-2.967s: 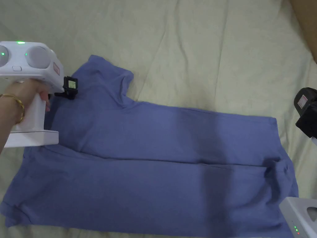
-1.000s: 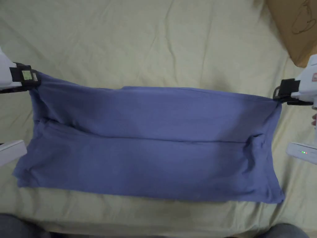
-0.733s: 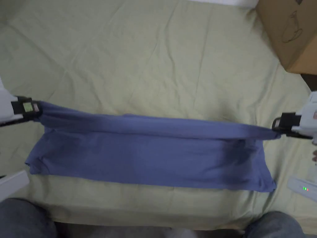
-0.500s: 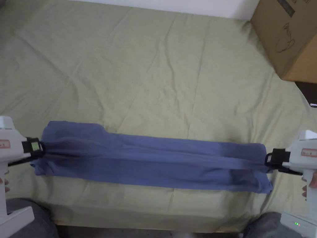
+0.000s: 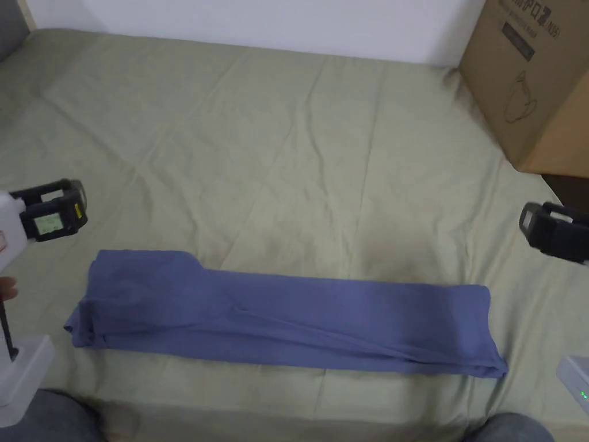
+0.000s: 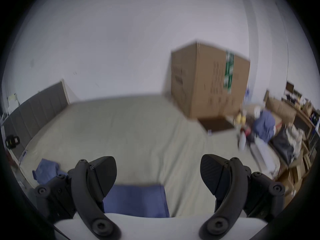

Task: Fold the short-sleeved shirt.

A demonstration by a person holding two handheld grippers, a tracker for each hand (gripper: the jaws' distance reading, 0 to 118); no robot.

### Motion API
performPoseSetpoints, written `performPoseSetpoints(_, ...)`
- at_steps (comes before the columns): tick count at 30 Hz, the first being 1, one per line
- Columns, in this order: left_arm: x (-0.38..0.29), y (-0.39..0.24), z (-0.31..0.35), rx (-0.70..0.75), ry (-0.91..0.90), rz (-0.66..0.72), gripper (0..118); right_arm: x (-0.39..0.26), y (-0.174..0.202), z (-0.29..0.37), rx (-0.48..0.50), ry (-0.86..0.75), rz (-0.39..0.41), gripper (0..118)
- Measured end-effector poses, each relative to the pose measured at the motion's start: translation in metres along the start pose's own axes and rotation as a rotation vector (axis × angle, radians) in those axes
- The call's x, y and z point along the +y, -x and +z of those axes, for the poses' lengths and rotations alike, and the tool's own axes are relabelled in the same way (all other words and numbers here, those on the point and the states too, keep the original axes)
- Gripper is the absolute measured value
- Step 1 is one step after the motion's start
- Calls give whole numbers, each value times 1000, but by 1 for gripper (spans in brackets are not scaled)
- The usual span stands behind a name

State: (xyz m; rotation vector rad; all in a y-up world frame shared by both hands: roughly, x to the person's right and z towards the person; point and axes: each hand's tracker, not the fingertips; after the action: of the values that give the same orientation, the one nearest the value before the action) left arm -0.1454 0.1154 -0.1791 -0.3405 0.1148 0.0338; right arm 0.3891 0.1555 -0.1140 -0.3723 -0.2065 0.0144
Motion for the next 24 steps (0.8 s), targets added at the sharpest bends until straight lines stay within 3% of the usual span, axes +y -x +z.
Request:
performPoseSetpoints(4,7,-34,20,9,-131,-72,112,5,17,15,21,-141,11,107)
performPoseSetpoints(8,0,-54,26,-4,-153,-123,106,-3,34,23,30,-163,-9,106)
performPoseSetpoints(9,-3,-56,28,-29,-162,-114,97,-7,37,23,46,-170,-19,105)
performPoseSetpoints(11,-8,-57,27,-63,-153,-100,67,-13,36,20,64,-175,-52,97)
performPoseSetpoints(12,-9,-58,26,-66,-151,-101,38,-15,37,19,77,-168,-62,78)
performPoseSetpoints(14,-11,-62,26,-73,-142,-113,0,-19,42,17,90,-159,-59,33)
performPoseSetpoints(15,-10,-64,27,-81,-146,-116,0,-21,44,15,83,-156,-50,1)
performPoseSetpoints(24,-11,-65,19,-138,-89,-68,0,-28,52,4,105,-123,-36,0)
